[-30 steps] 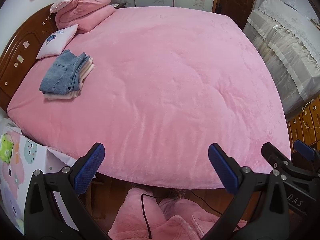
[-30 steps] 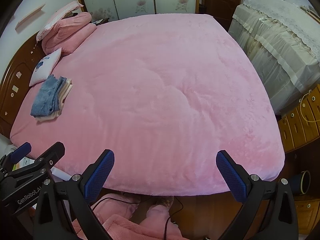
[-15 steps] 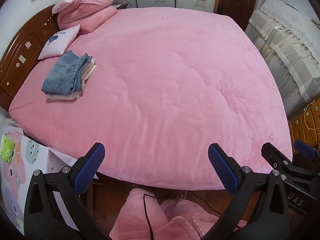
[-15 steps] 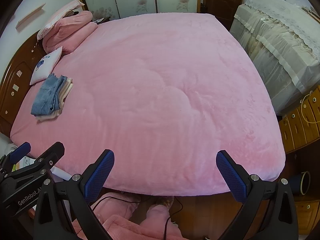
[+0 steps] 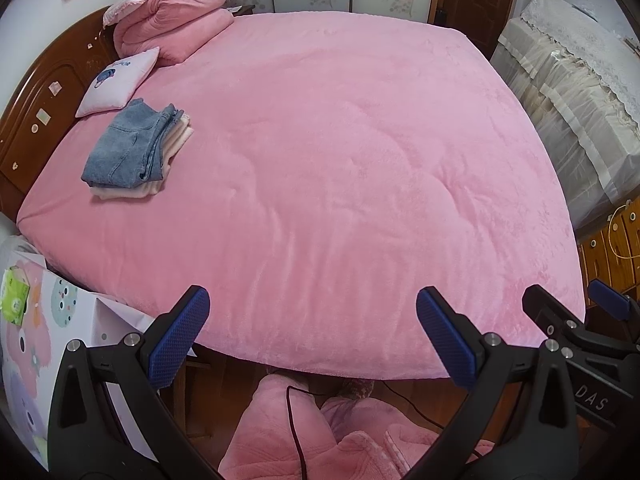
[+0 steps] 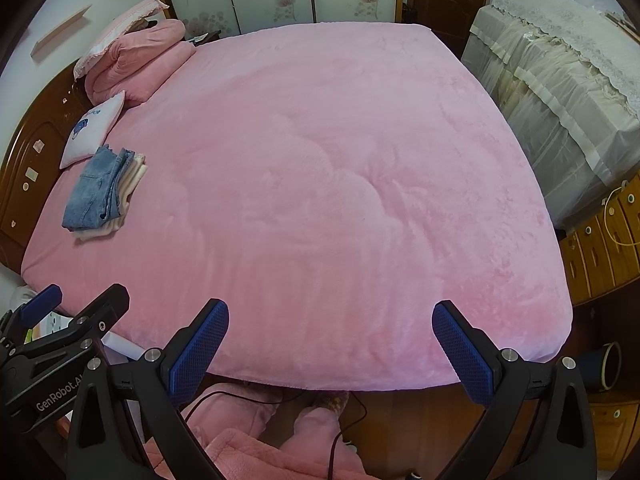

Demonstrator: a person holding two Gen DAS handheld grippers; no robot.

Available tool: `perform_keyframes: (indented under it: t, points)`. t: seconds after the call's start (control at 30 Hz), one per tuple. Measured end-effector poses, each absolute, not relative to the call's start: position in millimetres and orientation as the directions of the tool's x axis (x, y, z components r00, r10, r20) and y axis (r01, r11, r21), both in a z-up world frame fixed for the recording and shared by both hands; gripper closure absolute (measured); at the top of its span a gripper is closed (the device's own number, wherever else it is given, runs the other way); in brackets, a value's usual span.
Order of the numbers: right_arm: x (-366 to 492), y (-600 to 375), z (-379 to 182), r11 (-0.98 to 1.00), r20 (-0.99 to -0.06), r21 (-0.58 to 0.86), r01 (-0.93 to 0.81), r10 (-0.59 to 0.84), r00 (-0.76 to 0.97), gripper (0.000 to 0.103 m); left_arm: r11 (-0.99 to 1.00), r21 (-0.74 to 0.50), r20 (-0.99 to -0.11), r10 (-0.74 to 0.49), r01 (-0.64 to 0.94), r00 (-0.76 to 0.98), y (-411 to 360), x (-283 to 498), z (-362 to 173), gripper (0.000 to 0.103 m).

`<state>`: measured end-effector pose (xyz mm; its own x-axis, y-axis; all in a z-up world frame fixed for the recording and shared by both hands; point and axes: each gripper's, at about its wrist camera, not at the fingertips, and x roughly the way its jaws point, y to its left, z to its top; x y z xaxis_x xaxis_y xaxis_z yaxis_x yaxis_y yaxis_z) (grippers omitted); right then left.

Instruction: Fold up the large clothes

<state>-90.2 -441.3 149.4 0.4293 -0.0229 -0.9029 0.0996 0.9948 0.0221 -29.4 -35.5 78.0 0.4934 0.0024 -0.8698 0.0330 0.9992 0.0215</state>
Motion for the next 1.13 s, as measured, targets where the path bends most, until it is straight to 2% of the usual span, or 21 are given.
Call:
perform_keyframes:
  t: [1.13]
  points:
    - [-91.2, -444.6, 146.6, 0.995, -0.905, 0.020, 0.098, -0.024, 0.426, 0.000, 0.999, 0.019, -0.873, -0.005, 0.045, 0.487, -31.3, -27.1, 74.9, 0.001]
